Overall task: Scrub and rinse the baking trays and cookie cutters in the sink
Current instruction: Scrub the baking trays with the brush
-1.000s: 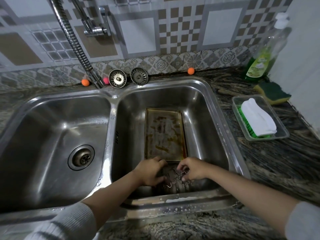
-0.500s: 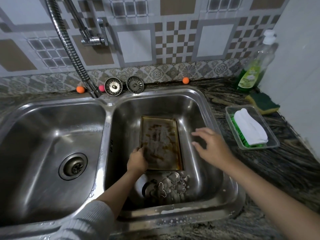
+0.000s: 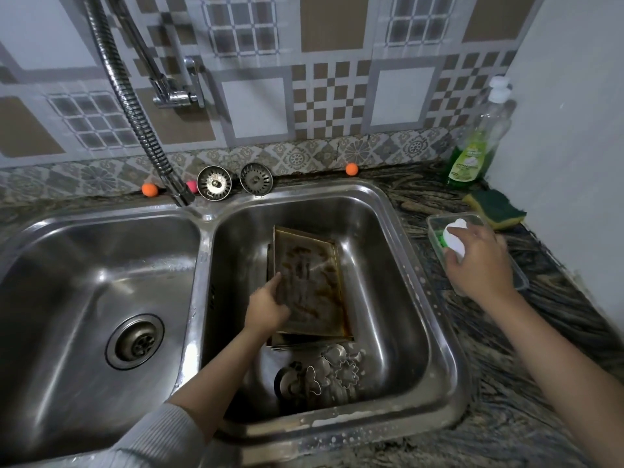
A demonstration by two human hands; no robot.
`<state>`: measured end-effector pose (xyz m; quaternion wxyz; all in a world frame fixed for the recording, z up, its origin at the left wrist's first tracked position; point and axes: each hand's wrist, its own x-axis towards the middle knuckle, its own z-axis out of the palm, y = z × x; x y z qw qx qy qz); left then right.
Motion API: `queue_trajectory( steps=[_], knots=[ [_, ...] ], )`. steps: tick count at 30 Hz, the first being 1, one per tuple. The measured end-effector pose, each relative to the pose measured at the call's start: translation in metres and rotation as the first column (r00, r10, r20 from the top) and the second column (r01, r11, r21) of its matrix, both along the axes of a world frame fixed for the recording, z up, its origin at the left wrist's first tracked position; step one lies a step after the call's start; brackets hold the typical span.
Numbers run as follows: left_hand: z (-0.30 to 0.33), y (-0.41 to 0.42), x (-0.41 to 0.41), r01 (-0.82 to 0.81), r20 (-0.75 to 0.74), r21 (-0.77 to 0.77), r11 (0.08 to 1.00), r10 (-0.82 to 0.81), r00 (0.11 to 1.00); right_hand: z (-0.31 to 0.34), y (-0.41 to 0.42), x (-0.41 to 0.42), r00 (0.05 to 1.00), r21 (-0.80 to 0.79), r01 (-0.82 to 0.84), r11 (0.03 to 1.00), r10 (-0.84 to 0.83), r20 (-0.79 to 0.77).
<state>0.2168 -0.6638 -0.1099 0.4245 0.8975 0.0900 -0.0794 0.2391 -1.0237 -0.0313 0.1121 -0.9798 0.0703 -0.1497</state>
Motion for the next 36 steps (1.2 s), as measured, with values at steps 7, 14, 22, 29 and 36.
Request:
queue_trajectory(
  steps=[7,14,22,29,36],
  knots=[
    [0.010,-0.010,0.002,-0.022,-0.023,-0.207,0.978,0.018,1.000,0.005,-0.008,0.006,0.987,0.051,0.137,0.989,-0.132,-0.087],
    [0.017,-0.011,0.001,-0.027,-0.006,-0.353,0.935,0.026,1.000,0.009,-0.016,0.010,0.989,0.223,0.112,0.968,-0.087,-0.123],
    [0.033,0.009,-0.006,-0.100,0.055,-0.566,0.818,0.159,0.986,0.057,0.013,0.002,0.977,0.551,-0.020,0.834,-0.101,0.189],
    [0.060,-0.020,-0.020,-0.058,0.120,-0.730,0.681,0.212,0.970,0.066,0.123,-0.015,0.943,0.721,-0.280,0.633,0.324,0.082],
    [0.075,-0.043,-0.047,0.049,0.296,-0.657,0.753,0.197,0.935,0.047,0.152,0.025,0.968,0.570,-0.250,0.783,0.198,0.153]
  ],
)
